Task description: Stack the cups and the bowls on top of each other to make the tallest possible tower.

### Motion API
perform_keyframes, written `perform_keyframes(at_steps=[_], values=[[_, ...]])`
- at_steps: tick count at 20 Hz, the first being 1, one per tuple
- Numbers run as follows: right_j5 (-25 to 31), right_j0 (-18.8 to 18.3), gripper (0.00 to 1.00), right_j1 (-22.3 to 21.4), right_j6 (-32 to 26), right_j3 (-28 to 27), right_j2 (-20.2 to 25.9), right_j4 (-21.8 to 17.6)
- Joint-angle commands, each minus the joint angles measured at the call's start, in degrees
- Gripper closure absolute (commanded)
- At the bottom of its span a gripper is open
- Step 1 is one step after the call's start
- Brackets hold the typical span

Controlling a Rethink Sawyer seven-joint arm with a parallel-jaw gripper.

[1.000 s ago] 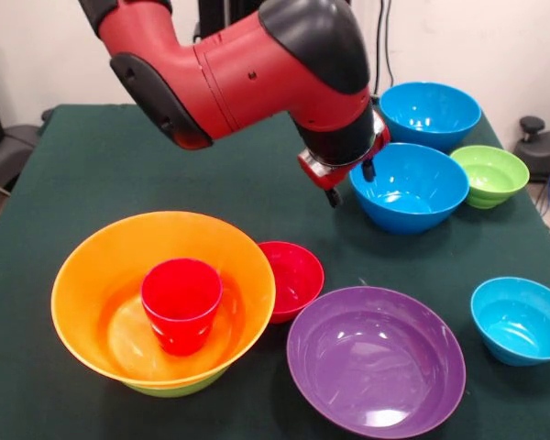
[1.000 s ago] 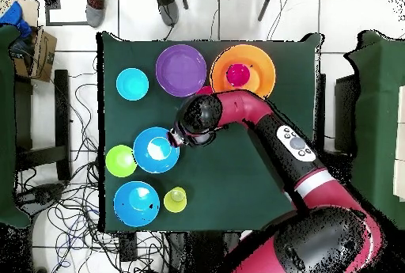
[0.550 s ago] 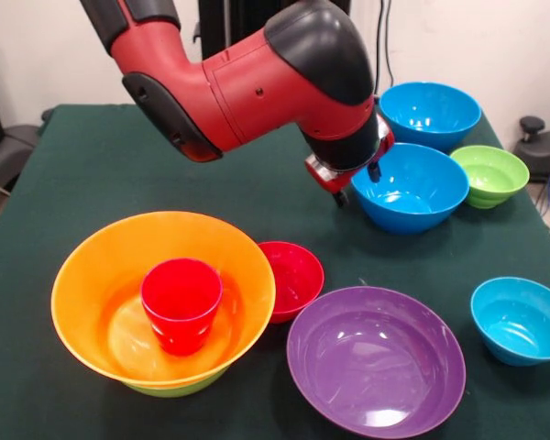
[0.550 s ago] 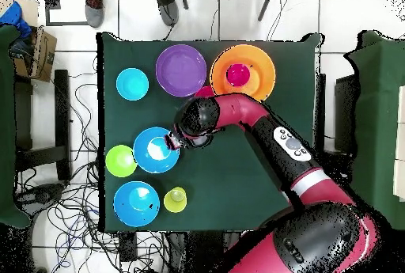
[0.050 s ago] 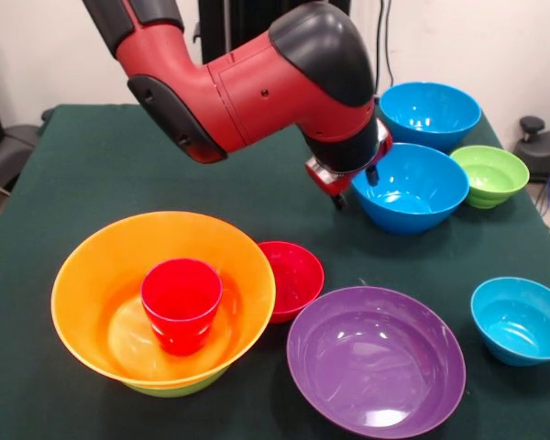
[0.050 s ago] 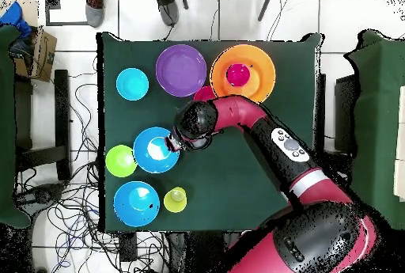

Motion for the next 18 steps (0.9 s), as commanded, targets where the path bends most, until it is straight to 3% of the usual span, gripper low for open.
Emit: perform_keyframes(at_steps=[1,18], values=[[-5.91,0.11,0.0,3.01,-16.79,1.83,-1.88,-7.63],[-9.41,-0.69,0.0,4.19,-16.0,3.75,-1.83,-10.89]])
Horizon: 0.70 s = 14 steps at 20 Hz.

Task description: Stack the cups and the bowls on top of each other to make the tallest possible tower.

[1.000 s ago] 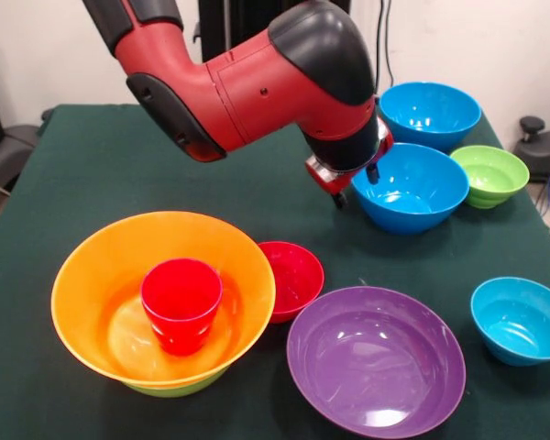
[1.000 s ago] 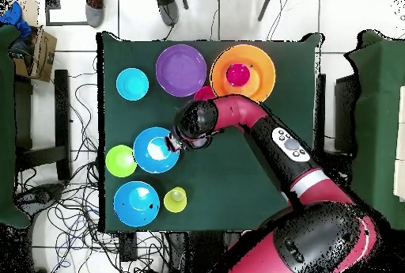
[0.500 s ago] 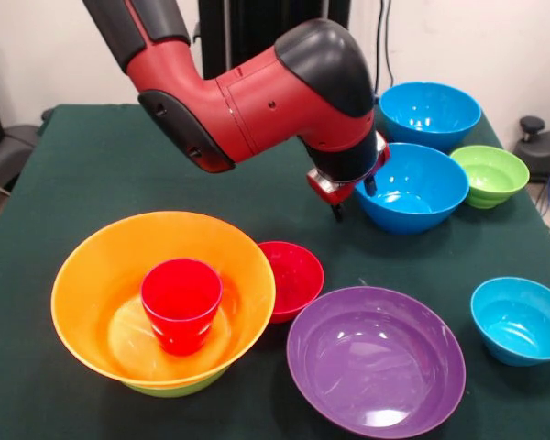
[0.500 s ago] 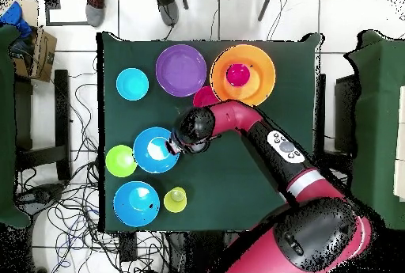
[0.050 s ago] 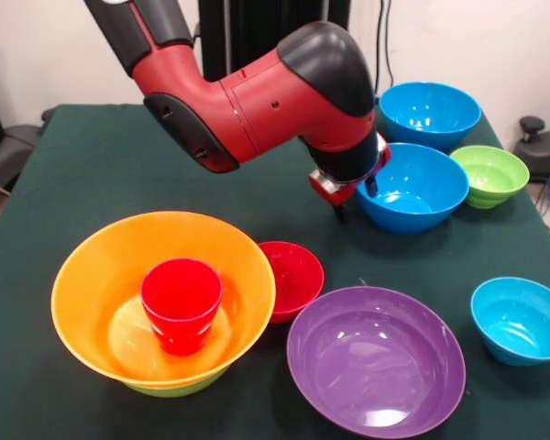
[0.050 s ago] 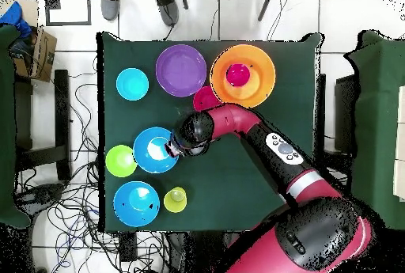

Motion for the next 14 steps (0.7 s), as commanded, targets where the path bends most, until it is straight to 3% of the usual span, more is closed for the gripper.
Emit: perform_keyframes(at_steps=[1,14], values=[[-5.3,-0.04,0.0,1.78,-16.1,2.24,-1.74,-6.49],[-5.11,-0.08,0.0,1.47,-15.1,2.25,-1.31,-5.4]])
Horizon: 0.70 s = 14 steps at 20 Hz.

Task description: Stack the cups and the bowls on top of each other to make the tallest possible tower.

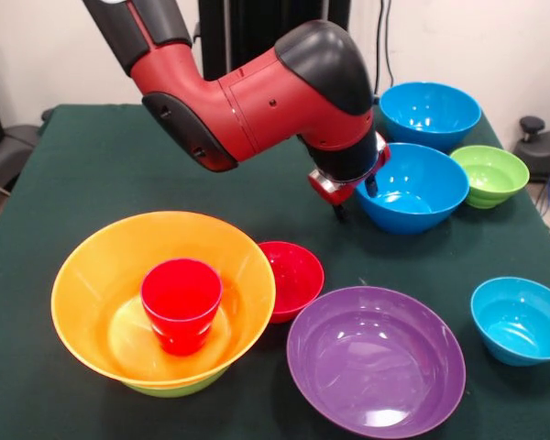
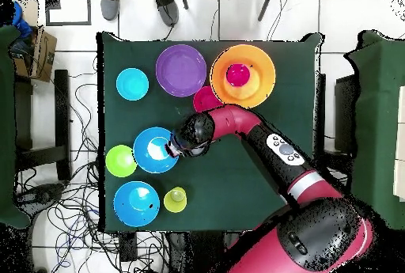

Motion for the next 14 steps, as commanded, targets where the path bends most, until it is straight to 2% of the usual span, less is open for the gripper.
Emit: perform_keyframes(at_steps=[1,11,12,14], values=[[-4.58,0.08,0.0,1.46,-15.2,2.04,-1.3,-5.34],[-2.73,0.23,0.0,1.01,-16.25,2.17,-0.88,-4.6],[-2.18,0.2,1.0,1.0,-16.69,2.11,-0.93,-4.52],[-5.3,-1.28,1.0,1.67,-15.2,2.87,-0.01,-4.05]])
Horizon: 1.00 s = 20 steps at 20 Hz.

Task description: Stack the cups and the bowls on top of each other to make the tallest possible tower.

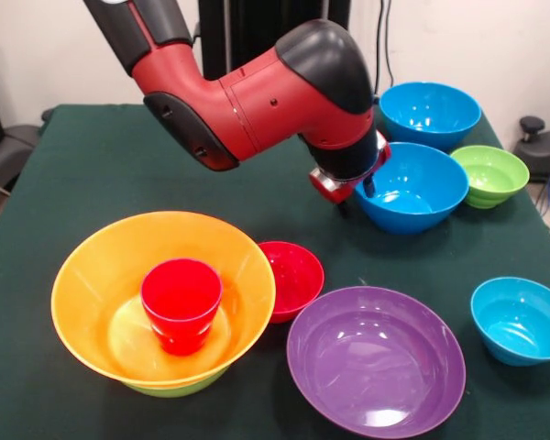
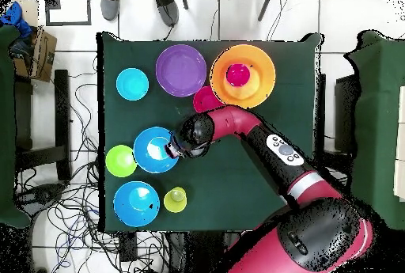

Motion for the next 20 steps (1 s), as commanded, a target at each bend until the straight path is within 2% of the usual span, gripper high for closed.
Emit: perform_keyframes(at_steps=[1,10,15,20], values=[[-4.25,-1.0,1.0,1.27,-15.23,2.48,-0.15,-3.67],[-3.05,-1.14,1.0,0.44,-14.67,2.94,0.44,-3.47],[-2.67,-0.84,1.0,-2.16,-13.18,2.56,0.21,-4.04],[0.94,-2.04,1.0,-4.83,-14.51,3.2,2.17,-1.11]])
